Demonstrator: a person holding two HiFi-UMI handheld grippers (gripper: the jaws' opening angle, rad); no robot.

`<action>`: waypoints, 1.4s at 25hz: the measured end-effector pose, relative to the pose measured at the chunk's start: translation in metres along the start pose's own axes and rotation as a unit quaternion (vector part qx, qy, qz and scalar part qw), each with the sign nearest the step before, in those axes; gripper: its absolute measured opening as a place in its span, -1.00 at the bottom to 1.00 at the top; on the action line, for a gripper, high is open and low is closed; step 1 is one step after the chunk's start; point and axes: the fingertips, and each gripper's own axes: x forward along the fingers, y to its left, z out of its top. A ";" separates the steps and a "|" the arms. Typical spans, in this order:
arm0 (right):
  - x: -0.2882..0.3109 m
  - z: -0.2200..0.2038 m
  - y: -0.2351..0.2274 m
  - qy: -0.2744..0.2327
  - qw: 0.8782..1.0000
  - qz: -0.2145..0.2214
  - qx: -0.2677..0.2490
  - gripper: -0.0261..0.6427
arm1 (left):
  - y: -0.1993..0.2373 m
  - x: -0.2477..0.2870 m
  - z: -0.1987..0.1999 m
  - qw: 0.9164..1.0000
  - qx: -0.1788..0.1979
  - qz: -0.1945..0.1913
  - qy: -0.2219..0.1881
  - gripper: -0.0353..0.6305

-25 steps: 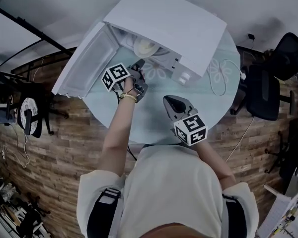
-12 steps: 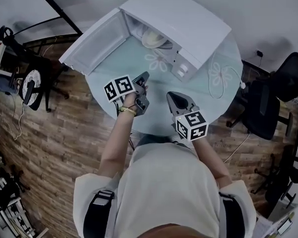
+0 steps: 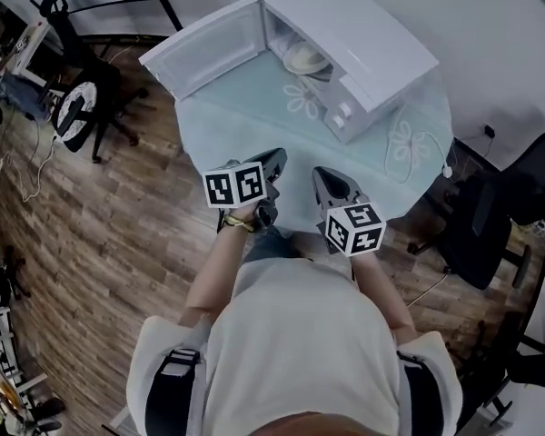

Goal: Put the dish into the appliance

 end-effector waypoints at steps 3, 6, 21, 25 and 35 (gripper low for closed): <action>-0.016 -0.006 0.002 0.001 1.000 0.008 -0.004 -0.90 | -0.010 -0.013 -0.021 1.000 -0.002 0.005 -0.008 -0.87; -0.033 -0.014 0.004 0.002 1.000 0.013 -0.007 -0.90 | -0.018 -0.025 -0.043 1.000 -0.010 0.012 -0.007 -0.87; -0.111 -0.049 0.010 -0.008 1.000 0.015 -0.015 -0.90 | -0.045 -0.060 -0.128 0.999 -0.036 0.026 0.000 -0.87; -0.125 -0.055 0.010 -0.009 1.000 0.015 -0.017 -0.90 | -0.051 -0.065 -0.138 0.999 -0.042 0.021 -0.004 -0.87; -0.139 -0.059 0.015 -0.012 0.999 0.012 -0.040 -0.90 | -0.067 -0.064 -0.145 0.999 -0.039 0.007 -0.005 -0.87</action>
